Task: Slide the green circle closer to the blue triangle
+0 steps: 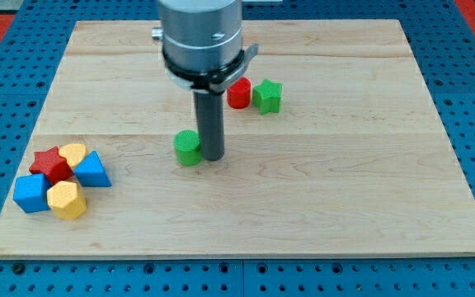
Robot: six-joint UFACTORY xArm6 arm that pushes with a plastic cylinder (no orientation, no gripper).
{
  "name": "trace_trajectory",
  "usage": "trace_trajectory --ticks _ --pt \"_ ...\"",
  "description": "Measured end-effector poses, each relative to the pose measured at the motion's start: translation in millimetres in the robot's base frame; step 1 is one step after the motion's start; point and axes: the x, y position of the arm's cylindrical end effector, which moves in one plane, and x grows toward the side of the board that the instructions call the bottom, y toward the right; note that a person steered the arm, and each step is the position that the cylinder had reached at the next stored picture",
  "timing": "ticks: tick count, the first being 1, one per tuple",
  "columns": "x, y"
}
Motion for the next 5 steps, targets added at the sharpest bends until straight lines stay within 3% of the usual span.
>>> trace_trajectory --ticks 1,2,5 --pt "6 -15" --pt "-19 2" --pt "-13 -96"
